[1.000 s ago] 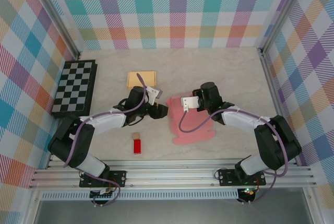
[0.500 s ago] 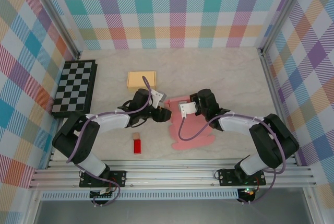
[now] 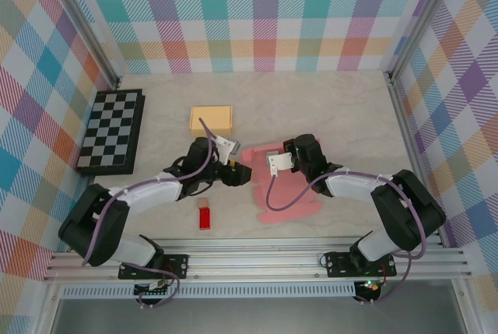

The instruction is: Fold the paper box

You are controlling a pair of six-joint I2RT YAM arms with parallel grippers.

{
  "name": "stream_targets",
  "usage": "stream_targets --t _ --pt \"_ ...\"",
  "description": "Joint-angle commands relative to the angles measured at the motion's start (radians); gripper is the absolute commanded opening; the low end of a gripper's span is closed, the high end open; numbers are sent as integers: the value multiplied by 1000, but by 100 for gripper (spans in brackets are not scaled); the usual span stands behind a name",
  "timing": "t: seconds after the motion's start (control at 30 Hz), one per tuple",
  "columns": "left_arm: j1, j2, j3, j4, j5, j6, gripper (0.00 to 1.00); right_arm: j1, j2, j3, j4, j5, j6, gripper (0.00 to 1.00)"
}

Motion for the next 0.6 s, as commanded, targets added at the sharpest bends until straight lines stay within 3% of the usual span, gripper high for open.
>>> stream_targets --t 0.0,0.07,0.13,0.2,0.33,0.57 --pt "14 -91 -78 30 18 -87 74 7 0 -7 -13 12 -2 0" --pt "14 -154 -121 26 -29 -112 77 7 0 -7 -13 10 -1 0" --pt "19 -193 -139 -40 -149 -132 79 7 0 -6 -13 7 0 0" --pt "57 -188 -133 -100 -201 -161 76 7 -3 -3 -17 6 -1 0" --pt "129 -158 -156 -53 -203 -224 74 7 -5 -1 -30 2 4 0" --pt "138 34 -58 6 -97 -139 69 7 -9 -1 -35 4 4 0"
